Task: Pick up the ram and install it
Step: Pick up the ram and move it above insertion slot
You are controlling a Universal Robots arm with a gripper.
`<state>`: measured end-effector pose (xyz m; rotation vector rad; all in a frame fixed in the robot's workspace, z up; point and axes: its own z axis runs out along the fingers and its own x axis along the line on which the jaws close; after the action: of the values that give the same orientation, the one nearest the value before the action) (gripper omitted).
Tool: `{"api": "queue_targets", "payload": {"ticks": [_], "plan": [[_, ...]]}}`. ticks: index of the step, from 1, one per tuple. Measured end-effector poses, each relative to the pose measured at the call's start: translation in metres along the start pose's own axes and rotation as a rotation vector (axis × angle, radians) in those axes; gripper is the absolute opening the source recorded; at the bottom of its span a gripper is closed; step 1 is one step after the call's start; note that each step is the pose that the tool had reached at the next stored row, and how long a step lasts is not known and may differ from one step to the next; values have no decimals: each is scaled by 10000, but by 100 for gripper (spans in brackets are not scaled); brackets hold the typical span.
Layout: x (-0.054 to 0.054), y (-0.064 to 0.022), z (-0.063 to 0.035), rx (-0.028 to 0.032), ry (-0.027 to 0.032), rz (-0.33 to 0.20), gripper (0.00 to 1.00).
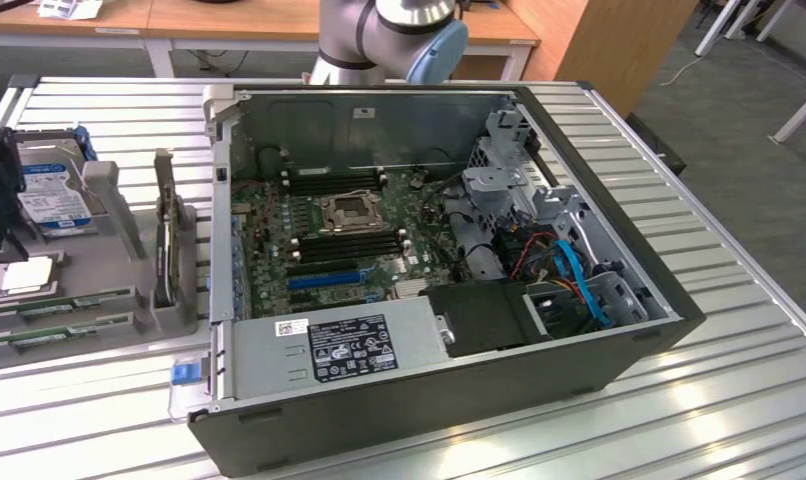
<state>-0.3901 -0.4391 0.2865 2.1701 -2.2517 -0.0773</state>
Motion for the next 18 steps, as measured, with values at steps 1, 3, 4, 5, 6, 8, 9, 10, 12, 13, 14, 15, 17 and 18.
{"api": "queue_targets", "payload": {"ticks": [1, 3, 4, 5, 6, 8, 9, 10, 12, 13, 14, 15, 17, 18], "plan": [[0, -1, 13, 0, 0, 0, 29], [1, -2, 38, -1, 1, 0, 29], [1, -2, 51, 0, 0, 0, 29], [2, -3, 65, 0, 0, 0, 29], [2, -4, 78, 1, 0, 0, 29], [3, -5, 103, 0, 0, 0, 29], [3, -5, 115, 0, 0, 0, 29], [3, -6, 127, 0, 0, 0, 29], [4, -7, 150, 0, 0, 0, 29], [4, -7, 161, 1, 0, 0, 29], [4, -8, 171, 0, 0, 0, 29], [5, -8, 180, 0, 1, 0, 29], [5, -9, 201, 0, 1, 0, 29], [5, -10, 210, 0, 1, 0, 29]]}}
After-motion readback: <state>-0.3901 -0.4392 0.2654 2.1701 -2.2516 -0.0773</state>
